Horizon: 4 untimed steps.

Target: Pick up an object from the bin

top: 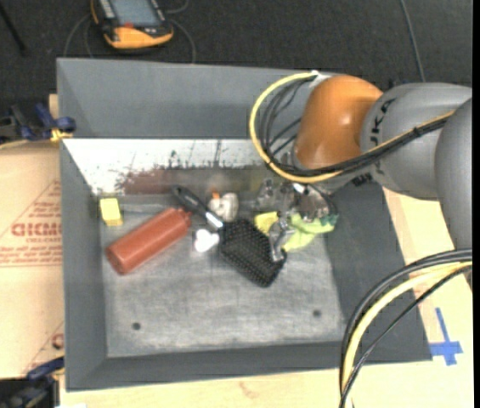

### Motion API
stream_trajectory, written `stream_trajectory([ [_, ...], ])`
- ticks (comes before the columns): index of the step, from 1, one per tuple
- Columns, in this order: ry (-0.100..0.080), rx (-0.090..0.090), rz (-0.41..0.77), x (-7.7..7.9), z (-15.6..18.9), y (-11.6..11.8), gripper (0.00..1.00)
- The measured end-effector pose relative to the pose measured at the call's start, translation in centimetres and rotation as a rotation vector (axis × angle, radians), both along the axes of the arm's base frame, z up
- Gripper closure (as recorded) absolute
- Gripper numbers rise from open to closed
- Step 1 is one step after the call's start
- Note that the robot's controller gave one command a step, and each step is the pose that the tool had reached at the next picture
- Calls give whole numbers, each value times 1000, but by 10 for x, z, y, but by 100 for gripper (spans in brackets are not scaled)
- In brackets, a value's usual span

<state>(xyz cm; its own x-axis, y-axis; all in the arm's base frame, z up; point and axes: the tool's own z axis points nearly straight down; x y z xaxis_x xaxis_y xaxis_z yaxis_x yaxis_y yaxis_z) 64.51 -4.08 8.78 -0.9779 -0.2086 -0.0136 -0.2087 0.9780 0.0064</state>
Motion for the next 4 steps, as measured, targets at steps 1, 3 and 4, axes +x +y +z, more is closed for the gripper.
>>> stream_trajectory([
  [1,0,0,0,0,0,0,100],
  [3,10,-9,-1,-13,48,11,100],
  [4,11,-9,-23,-11,104,9,100],
])
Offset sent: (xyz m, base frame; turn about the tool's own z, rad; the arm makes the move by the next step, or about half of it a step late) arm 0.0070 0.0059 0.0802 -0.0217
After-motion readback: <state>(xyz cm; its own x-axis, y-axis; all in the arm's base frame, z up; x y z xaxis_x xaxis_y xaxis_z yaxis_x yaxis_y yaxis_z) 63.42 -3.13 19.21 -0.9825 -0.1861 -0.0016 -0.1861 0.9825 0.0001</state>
